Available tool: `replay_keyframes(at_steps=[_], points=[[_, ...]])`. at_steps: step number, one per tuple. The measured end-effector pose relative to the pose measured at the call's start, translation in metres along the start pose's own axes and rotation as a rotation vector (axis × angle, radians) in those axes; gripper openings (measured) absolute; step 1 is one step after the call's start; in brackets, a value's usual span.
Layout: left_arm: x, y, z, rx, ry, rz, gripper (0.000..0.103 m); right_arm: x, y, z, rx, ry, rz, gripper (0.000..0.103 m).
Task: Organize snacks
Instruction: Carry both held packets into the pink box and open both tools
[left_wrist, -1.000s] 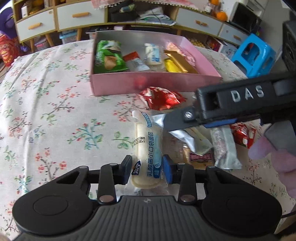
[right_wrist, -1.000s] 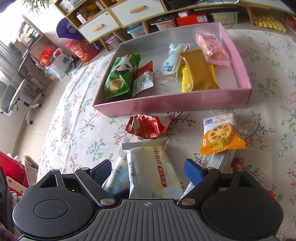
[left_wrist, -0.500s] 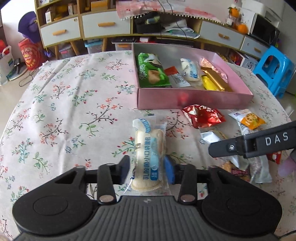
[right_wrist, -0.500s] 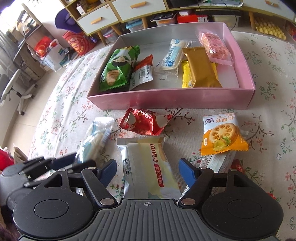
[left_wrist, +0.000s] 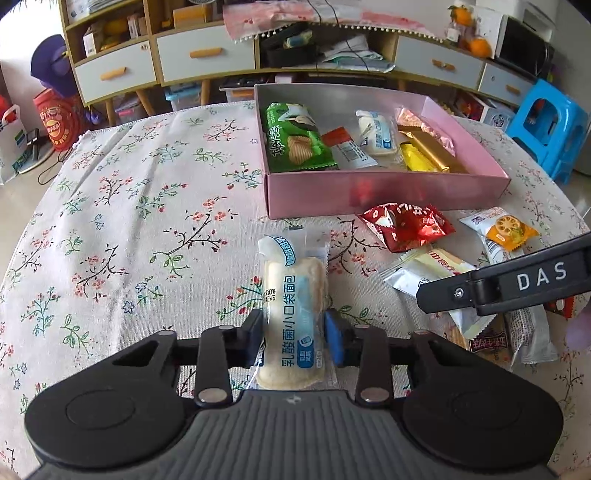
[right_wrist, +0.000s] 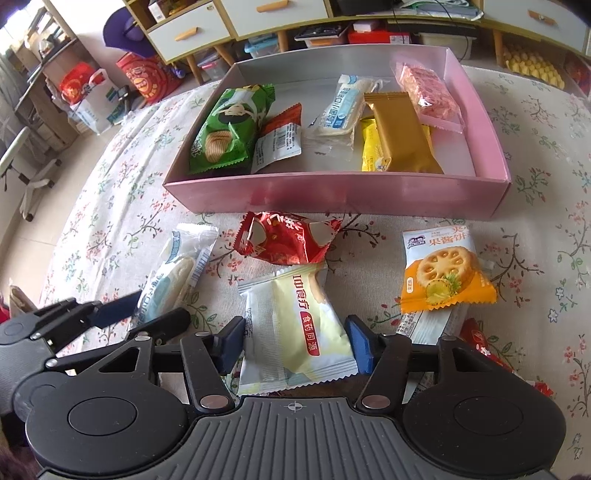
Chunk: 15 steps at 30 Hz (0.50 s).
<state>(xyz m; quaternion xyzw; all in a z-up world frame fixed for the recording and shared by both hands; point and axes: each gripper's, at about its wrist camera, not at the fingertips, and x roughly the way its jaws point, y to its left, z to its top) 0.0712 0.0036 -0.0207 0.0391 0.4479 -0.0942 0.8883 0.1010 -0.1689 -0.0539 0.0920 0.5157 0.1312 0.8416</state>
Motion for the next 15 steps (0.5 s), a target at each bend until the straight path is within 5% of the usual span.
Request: replay_keyframes(at_steps=[15], points=[[-0.017,0.017,0.011,-0.117,-0.008,-0.053,0.027,-0.023,-0.016,0.006,0.131,-0.008,0.133,0.056]])
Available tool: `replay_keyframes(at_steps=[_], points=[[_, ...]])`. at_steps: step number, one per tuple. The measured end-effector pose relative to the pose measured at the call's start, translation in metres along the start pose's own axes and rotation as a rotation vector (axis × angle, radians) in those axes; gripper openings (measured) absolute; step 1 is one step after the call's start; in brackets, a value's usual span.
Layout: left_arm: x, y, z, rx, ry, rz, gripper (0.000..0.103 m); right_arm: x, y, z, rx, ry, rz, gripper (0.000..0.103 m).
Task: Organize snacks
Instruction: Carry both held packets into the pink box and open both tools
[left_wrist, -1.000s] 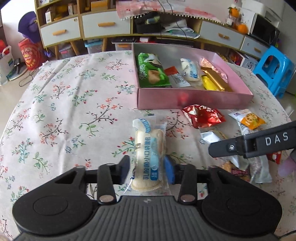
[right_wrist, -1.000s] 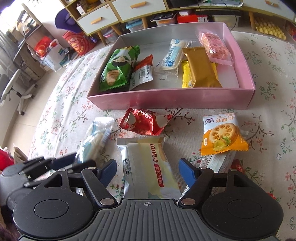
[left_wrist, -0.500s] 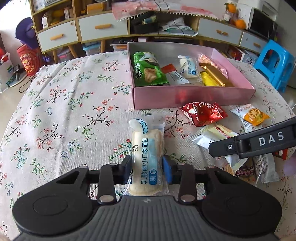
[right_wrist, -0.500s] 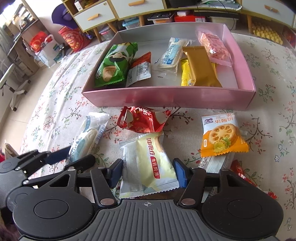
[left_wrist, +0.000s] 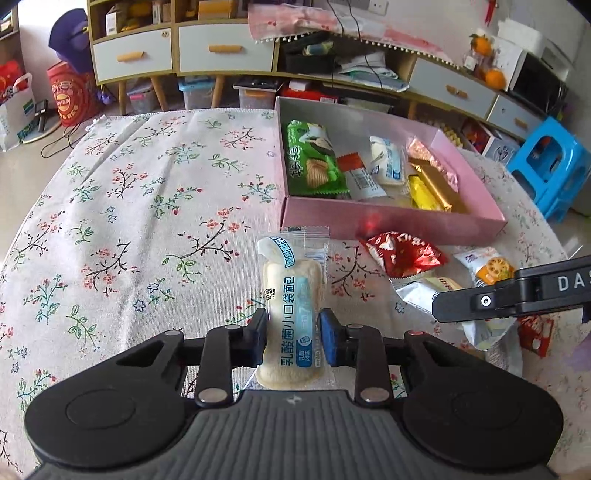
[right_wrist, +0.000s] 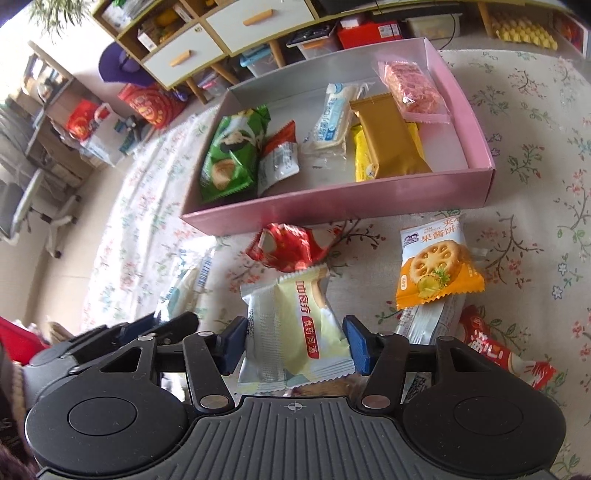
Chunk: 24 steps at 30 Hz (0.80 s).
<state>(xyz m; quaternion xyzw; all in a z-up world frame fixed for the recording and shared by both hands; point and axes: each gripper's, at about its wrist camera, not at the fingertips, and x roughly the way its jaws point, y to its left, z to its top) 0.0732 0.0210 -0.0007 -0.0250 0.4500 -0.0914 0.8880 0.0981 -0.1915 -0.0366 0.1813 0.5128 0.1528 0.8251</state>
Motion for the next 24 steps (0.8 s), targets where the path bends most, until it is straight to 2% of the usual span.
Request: replay_keyframes(at_steps=[10,14,18,21,24], points=[[-0.014,0.007,0.012,-0.065,-0.043,-0.052,0.027,-0.029,-0.005,0.007,0.083,-0.056,0.096,0.056],[-0.015,0.008,0.021,-0.086,-0.064,-0.067,0.027,-0.041,-0.011,0.020,0.127,-0.129,0.107,0.056],[-0.007,0.003,0.042,-0.073,-0.075,-0.089,0.026,-0.041,-0.019,0.041,0.160,-0.200,0.059,0.056],[0.003,-0.006,0.064,-0.070,-0.091,-0.138,0.026,-0.030,-0.027,0.056,0.175,-0.210,0.063,0.056],[0.019,-0.024,0.089,-0.012,-0.115,-0.168,0.026,-0.020,-0.034,0.069,0.162,-0.235,0.063,0.056]])
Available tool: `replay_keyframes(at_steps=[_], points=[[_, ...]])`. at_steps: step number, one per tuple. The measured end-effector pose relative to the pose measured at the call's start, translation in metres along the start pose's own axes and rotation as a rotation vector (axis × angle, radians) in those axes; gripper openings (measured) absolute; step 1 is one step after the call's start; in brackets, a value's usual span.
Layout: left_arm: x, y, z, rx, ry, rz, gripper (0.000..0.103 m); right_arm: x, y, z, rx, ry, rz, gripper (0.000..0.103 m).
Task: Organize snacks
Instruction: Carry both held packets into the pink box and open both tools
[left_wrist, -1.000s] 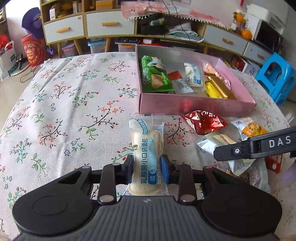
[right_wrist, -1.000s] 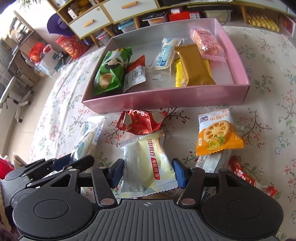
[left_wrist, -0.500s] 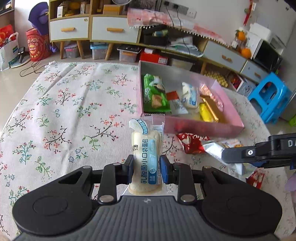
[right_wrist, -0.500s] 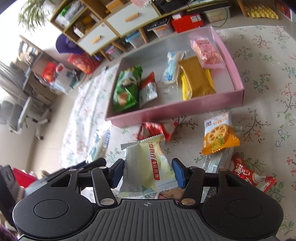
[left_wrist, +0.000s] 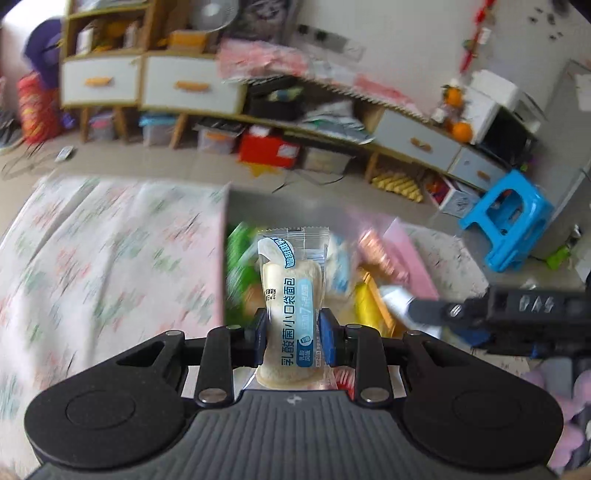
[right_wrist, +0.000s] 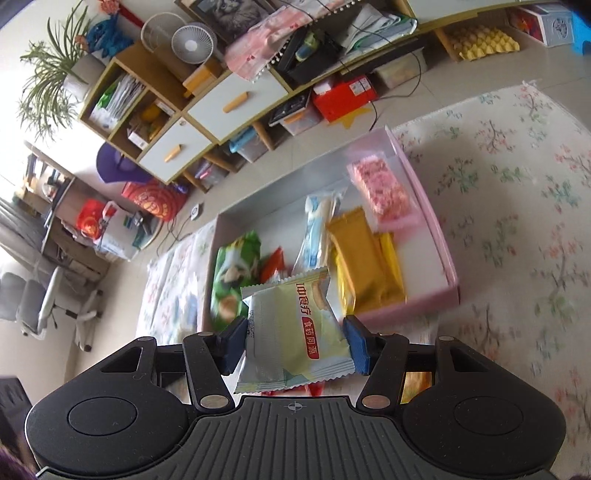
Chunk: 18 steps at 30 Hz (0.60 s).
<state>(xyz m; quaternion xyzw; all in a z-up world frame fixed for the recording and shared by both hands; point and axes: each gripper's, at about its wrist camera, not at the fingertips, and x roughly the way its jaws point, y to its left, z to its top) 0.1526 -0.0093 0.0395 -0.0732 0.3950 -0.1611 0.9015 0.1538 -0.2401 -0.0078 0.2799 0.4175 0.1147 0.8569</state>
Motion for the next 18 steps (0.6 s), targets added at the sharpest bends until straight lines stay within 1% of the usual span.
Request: replay_keyframes(at_steps=[4,7,9,14,18], points=[[0.039,-0.013,0.020,0.048,0.003,-0.011,0.026,0.012,-0.010,0.010,-0.011,-0.016,0.016,0.056],[0.068,-0.015,0.029,0.068,0.009,-0.017,0.026,0.022,-0.019,0.013,-0.007,0.001,0.048,0.056],[0.083,-0.015,0.032,0.084,0.021,-0.006,0.026,0.028,-0.022,0.014,-0.011,0.011,0.045,0.056],[0.101,-0.015,0.034,0.142,0.063,0.035,0.026,0.040,-0.019,0.016,-0.056,0.029,0.061,0.056],[0.111,-0.017,0.034,0.170,0.119,0.042,0.026,0.042,-0.015,0.017,-0.083,0.034,0.083,0.058]])
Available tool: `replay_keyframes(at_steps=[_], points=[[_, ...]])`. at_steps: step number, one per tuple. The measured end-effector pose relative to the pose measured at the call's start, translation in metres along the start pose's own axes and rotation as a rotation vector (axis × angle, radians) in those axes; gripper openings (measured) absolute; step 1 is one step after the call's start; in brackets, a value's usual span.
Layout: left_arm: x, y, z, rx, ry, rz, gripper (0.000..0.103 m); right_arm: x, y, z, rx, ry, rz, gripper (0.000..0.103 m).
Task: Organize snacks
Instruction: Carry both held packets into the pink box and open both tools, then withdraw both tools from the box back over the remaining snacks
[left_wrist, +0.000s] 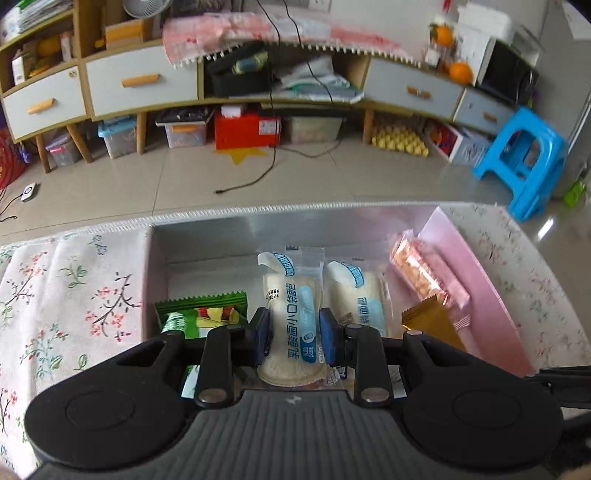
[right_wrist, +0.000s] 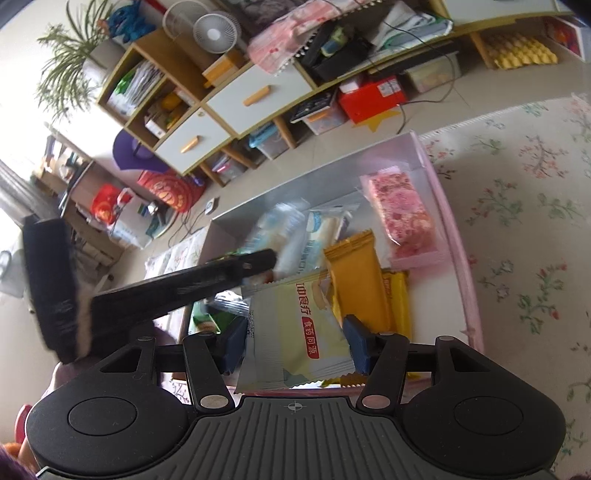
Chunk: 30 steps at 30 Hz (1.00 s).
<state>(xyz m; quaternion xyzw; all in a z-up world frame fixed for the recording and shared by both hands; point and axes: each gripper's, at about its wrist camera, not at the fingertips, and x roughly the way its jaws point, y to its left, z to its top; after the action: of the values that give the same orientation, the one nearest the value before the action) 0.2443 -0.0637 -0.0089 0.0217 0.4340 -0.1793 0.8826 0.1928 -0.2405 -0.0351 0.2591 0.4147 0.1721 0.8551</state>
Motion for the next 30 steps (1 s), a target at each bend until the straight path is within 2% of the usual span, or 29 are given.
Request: replay_keyframes(at_steps=[8,9,10,11,12,16,18,22,24,28,30], points=[[0.003,0.005,0.001,-0.018,-0.037,-0.020,0.027,0.005,0.003,-0.002,-0.031,0.021,0.007,0.059],[0.001,0.005,-0.001,-0.013,-0.054,-0.021,0.028,0.004,0.003,-0.001,-0.024,0.018,0.008,0.066],[-0.002,0.005,-0.001,-0.011,-0.070,-0.018,0.030,0.002,0.002,-0.001,-0.015,0.014,0.012,0.071],[-0.005,0.005,-0.001,-0.011,-0.079,-0.020,0.036,0.001,0.002,0.000,-0.012,0.011,0.018,0.077],[-0.009,0.006,-0.001,-0.016,-0.087,-0.026,0.041,-0.001,0.001,0.000,-0.014,0.010,0.025,0.078],[-0.026,0.012,0.001,-0.067,-0.100,-0.049,0.049,-0.009,0.000,0.000,-0.022,0.005,0.017,0.078],[-0.035,0.010,0.002,-0.079,-0.112,-0.041,0.061,-0.016,0.000,0.000,-0.025,-0.003,0.006,0.078],[-0.056,0.006,0.001,-0.075,-0.126,-0.040,0.068,-0.032,-0.001,-0.003,-0.015,-0.030,-0.016,0.083],[-0.067,0.003,-0.003,-0.072,-0.128,-0.028,0.076,-0.040,0.000,-0.005,-0.012,-0.034,-0.028,0.083],[-0.081,-0.002,-0.014,-0.076,-0.106,-0.015,0.084,-0.055,0.010,-0.010,-0.022,-0.032,-0.056,0.083],[-0.087,-0.006,-0.021,-0.074,-0.097,-0.007,0.088,-0.064,0.018,-0.014,-0.045,-0.036,-0.077,0.088]])
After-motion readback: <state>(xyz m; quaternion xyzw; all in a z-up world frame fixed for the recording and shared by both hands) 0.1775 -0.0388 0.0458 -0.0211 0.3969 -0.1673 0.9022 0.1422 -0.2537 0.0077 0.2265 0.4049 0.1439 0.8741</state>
